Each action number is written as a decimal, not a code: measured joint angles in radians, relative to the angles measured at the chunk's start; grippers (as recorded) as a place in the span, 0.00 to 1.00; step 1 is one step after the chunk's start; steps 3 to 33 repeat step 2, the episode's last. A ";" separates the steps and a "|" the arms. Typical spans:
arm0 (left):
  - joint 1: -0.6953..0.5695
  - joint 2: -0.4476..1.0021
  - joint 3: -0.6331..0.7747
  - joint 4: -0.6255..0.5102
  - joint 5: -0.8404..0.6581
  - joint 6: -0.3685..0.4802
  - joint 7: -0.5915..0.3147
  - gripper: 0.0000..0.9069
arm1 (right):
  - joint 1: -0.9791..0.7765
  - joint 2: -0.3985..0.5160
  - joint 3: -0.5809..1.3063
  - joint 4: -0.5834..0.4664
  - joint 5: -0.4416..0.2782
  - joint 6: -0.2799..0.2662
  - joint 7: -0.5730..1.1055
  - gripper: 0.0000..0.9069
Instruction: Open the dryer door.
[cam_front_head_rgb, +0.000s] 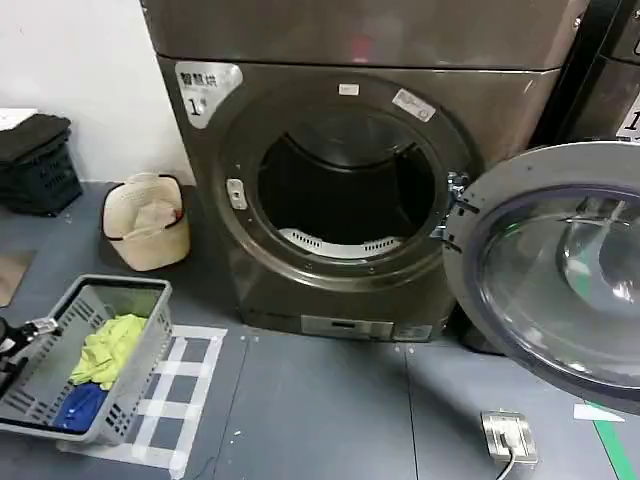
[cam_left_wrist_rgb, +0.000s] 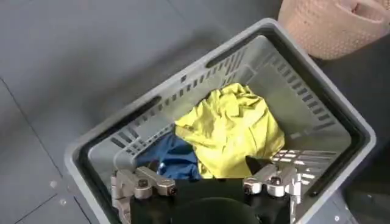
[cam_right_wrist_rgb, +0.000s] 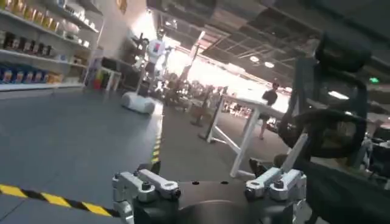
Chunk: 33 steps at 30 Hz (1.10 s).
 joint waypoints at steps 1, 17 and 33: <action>0.000 -0.001 0.001 0.001 0.002 0.000 0.001 1.00 | 0.000 0.000 0.001 0.000 0.000 0.002 0.000 1.00; 0.000 -0.002 0.002 0.001 0.002 0.000 0.001 1.00 | -0.002 0.000 0.002 -0.001 0.000 0.003 0.000 1.00; 0.000 -0.002 0.002 0.001 0.002 0.000 0.001 1.00 | -0.002 0.000 0.002 -0.001 0.000 0.003 0.000 1.00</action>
